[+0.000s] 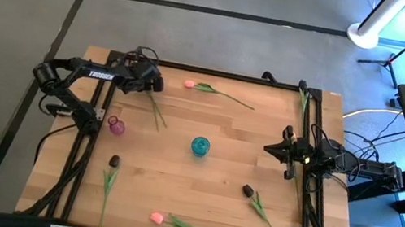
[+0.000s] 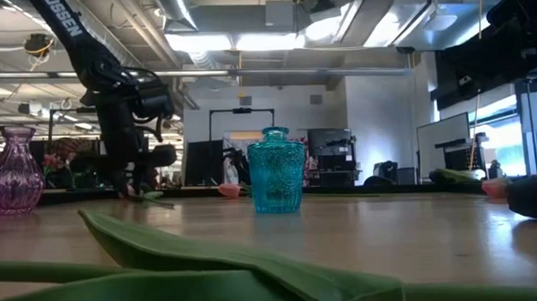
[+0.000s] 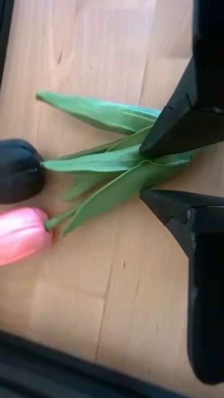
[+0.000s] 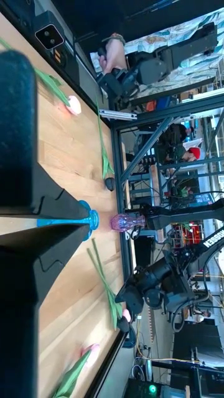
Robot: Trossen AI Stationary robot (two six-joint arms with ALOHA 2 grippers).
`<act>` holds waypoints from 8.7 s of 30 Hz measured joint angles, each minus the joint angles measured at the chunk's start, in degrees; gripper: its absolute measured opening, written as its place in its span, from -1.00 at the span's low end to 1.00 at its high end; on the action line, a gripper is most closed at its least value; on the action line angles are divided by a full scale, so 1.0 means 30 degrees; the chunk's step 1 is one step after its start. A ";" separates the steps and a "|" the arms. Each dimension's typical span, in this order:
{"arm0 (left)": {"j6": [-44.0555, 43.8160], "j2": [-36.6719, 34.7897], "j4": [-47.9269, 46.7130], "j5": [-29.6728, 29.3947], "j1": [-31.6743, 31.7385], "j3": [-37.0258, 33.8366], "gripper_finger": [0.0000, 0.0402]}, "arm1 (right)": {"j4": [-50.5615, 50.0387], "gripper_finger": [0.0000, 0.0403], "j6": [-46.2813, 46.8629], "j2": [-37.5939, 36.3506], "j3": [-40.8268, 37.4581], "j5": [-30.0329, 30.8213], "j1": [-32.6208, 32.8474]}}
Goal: Sort flowers into vase by color
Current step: Put the top left pink tulip into the purple vase
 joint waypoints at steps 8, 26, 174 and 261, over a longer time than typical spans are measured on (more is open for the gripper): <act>-0.1077 0.0539 0.0405 -0.0581 -0.0214 -0.0007 -0.52 | 0.0000 -0.88 0.0000 0.0000 0.0005 0.0002 0.0003; -0.1219 0.0034 0.1537 -0.3613 -0.3315 -0.0029 -0.99 | 0.0000 -0.88 0.0000 0.0000 0.0005 0.0003 0.0002; 2.6787 -2.1281 0.6719 -2.0528 -2.7808 -0.2761 -1.00 | -0.0035 -0.88 -0.0007 0.0000 0.0000 0.0459 0.0006; 1.9487 -2.3679 -0.0310 -2.1525 -3.8553 -0.1581 -1.00 | 1.1806 0.16 -0.0902 3.3762 2.1995 0.0258 -0.0495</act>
